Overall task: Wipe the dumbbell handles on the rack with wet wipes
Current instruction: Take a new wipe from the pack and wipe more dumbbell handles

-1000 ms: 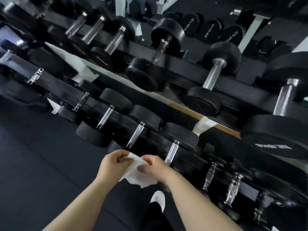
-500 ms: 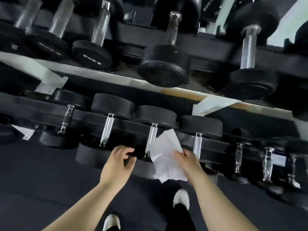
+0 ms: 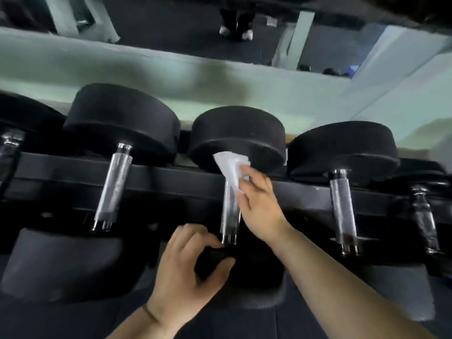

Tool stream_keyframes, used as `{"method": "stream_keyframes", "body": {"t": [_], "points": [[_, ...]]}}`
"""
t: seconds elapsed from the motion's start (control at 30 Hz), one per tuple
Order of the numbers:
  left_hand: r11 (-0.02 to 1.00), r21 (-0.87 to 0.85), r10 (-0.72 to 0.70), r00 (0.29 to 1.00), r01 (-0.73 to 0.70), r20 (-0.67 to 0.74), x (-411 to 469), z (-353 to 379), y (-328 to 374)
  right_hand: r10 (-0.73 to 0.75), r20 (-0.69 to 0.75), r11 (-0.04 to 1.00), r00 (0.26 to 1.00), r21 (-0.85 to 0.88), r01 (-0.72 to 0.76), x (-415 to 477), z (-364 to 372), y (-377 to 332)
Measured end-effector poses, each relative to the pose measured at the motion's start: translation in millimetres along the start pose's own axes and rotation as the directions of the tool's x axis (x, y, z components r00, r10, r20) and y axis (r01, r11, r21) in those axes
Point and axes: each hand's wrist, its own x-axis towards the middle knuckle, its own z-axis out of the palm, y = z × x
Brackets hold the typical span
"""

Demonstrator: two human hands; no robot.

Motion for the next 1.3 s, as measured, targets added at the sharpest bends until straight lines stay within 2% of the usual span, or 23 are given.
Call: {"method": "stream_keyframes", "body": {"t": [0.07, 0.13, 0.2, 0.27, 0.43, 0.5, 0.6, 0.7, 0.77, 0.87, 0.93, 1.03, 1.1, 1.17, 1.27, 1.3], "points": [[0.996, -0.061, 0.059, 0.996, -0.063, -0.063, -3, 3, -8, -0.173, 0.11, 0.973, 0.979, -0.136, 0.187, 6, 9, 11], [0.992, -0.097, 0.07, 0.992, -0.081, -0.107, -5, 6, -14, -0.258, 0.141, 0.932, 0.956, -0.225, 0.285, 9, 12, 18], [0.991, -0.128, 0.03, 0.992, -0.046, -0.121, -6, 7, -14, -0.248, 0.174, 0.941, 0.953, -0.191, 0.28, 8, 10, 15], [0.99, -0.141, -0.018, 0.995, 0.003, -0.103, -7, 7, -12, -0.224, 0.269, 0.942, 0.937, -0.188, 0.279, 5, 4, 10], [0.99, -0.122, -0.077, 0.996, 0.072, -0.038, -8, 1, -5, -0.276, 0.495, 0.896, 0.824, -0.179, 0.407, -8, -12, 2], [0.988, -0.13, -0.092, 0.995, 0.085, -0.048, -8, 1, -2, -0.269, 0.496, 0.864, 0.825, -0.254, 0.434, 0, -15, 2], [0.989, -0.126, -0.088, 0.993, 0.078, -0.083, -10, 4, -1, -0.27, 0.353, 0.858, 0.896, -0.334, 0.391, 14, -8, 2], [0.991, -0.119, -0.071, 0.994, 0.061, -0.079, -9, 3, -4, -0.182, 0.311, 0.939, 0.933, -0.228, 0.259, 14, -5, -4], [0.988, -0.136, -0.084, 0.996, 0.077, -0.042, -8, 3, -5, -0.144, 0.412, 0.967, 0.9, -0.132, 0.216, 8, -13, -5], [0.984, -0.153, -0.092, 0.995, 0.085, -0.035, -7, 3, -7, -0.151, 0.56, 0.951, 0.815, -0.142, 0.274, 1, -23, -3], [0.985, -0.16, -0.077, 0.996, 0.069, -0.05, -7, 5, -9, -0.179, 0.542, 0.921, 0.821, -0.202, 0.334, 8, -26, -1], [0.983, -0.177, -0.061, 0.996, 0.049, -0.065, -8, 5, -11, -0.226, 0.394, 0.896, 0.891, -0.275, 0.349, 28, -20, 2], [0.983, -0.181, -0.053, 0.996, 0.04, -0.07, -7, 5, -11, -0.287, 0.335, 0.878, 0.897, -0.283, 0.386, 30, -16, 6], [0.985, -0.169, -0.039, 0.996, 0.025, -0.079, -7, 6, -12, -0.358, 0.386, 0.843, 0.85, -0.259, 0.472, 14, -12, 14], [0.989, -0.147, -0.025, 0.995, 0.01, -0.1, -6, 6, -13, -0.387, 0.513, 0.842, 0.766, -0.143, 0.521, -7, -15, 18], [0.989, -0.15, -0.026, 0.994, 0.01, -0.105, -6, 7, -13, -0.4, 0.509, 0.828, 0.762, -0.155, 0.538, -4, -15, 18]]}}
